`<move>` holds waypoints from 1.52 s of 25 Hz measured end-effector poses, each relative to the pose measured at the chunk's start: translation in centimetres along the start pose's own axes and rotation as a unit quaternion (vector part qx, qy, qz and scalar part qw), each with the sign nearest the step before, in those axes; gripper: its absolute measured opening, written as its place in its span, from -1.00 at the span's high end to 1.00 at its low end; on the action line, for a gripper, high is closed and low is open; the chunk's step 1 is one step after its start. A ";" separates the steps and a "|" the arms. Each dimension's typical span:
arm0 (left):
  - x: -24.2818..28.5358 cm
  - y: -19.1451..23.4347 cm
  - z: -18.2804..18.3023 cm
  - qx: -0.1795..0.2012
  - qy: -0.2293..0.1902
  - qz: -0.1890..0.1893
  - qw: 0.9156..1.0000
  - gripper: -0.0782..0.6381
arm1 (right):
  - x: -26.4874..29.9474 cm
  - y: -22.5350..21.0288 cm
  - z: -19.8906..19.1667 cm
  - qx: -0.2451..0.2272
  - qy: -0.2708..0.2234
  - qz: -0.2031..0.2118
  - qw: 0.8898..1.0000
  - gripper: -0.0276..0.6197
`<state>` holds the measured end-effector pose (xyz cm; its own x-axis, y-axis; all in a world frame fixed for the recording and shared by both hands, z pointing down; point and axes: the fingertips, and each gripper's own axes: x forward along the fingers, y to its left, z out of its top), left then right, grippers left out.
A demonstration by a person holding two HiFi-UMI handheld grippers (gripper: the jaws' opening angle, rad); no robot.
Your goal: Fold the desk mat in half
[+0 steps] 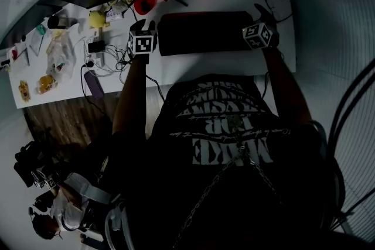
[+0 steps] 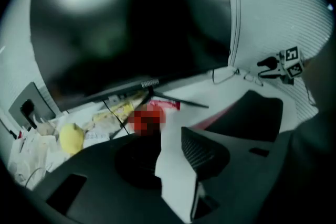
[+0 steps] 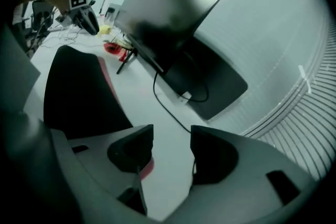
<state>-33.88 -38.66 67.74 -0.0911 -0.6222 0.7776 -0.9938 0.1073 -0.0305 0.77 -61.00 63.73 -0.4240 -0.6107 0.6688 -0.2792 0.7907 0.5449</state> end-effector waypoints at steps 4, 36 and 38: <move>-7.2 -2.1 5.4 0.001 -0.137 -0.015 0.990 0.51 | -6.6 -1.4 4.9 0.069 -0.121 0.003 0.990 0.29; -22.9 -11.0 6.9 0.001 -0.308 -0.195 0.931 0.76 | -24.8 9.4 16.0 0.294 -0.300 0.073 0.905 0.91; -23.1 -10.8 7.0 0.001 -0.310 -0.200 0.929 0.76 | -25.1 9.5 16.3 0.296 -0.300 0.070 0.904 0.91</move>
<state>-21.50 -30.86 45.66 0.2663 -0.9395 0.2156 -0.9562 -0.2294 0.1816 -5.29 -37.42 43.92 -0.8325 -0.5085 0.2201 -0.5229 0.8524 -0.0084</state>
